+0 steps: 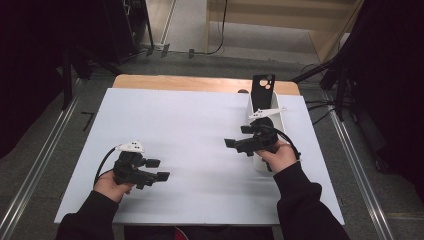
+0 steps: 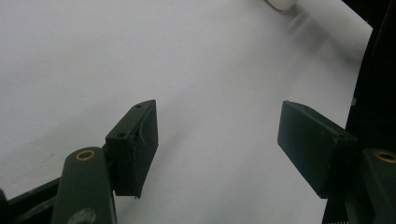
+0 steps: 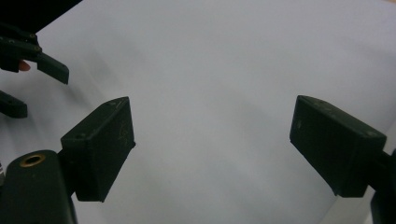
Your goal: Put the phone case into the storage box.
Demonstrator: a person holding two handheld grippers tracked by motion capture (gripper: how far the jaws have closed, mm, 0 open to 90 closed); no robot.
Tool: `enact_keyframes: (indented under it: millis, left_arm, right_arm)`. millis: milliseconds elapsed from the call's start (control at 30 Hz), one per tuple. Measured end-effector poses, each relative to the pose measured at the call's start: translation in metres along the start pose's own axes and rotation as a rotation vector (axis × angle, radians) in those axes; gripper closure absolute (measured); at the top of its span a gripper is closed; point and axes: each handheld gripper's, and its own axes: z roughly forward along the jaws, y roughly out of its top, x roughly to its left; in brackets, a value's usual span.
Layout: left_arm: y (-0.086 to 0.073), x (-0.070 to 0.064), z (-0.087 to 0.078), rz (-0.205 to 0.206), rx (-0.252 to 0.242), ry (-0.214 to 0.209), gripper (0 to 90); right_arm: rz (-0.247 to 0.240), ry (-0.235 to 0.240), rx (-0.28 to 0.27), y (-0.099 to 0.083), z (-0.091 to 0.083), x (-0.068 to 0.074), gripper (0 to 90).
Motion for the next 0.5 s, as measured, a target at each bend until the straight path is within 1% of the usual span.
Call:
enact_keyframes:
  millis: [67,100,133,200,233,267,333,433,467,500]
  left_arm:
    - [0.000,0.000,0.000,-0.001,0.003,-0.001,28.4]
    - [0.000,0.000,0.000,-0.001,0.003,-0.001,28.4]
    - [0.000,0.000,0.000,-0.001,0.003,-0.001,28.4]
    - [0.000,0.000,0.000,0.001,0.000,0.000,28.4]
    - [0.001,0.000,0.000,0.000,0.000,-0.001,28.4]
    - [0.001,0.000,0.000,0.000,0.000,0.000,28.4]
    - [0.001,0.000,0.000,0.001,0.002,-0.001,28.4]
    - [0.001,0.000,0.000,0.003,0.005,-0.004,28.4]
    - [0.001,0.000,0.001,0.003,0.004,-0.003,28.4]
    - [0.001,0.000,0.001,0.004,0.003,-0.002,28.4]
  right_arm:
    - [0.000,0.006,0.012,-0.002,0.000,0.001,12.3]
    - [-0.007,0.006,0.012,-0.004,0.001,0.002,12.3]
    - [-0.003,0.009,0.011,-0.005,0.001,0.003,12.3]
    - [-0.016,0.013,-0.013,-0.008,0.000,0.003,12.3]
    - [-0.027,0.025,-0.027,-0.010,-0.001,0.003,12.3]
    - [-0.031,0.023,-0.028,-0.012,-0.001,0.004,12.3]
    - [-0.041,0.029,-0.018,-0.015,-0.001,0.006,12.3]
    - [-0.036,0.037,-0.003,-0.020,-0.001,0.007,12.4]
    - [-0.033,0.048,0.002,-0.022,-0.001,0.008,12.3]
    - [-0.030,0.045,0.005,-0.024,-0.001,0.008,12.4]
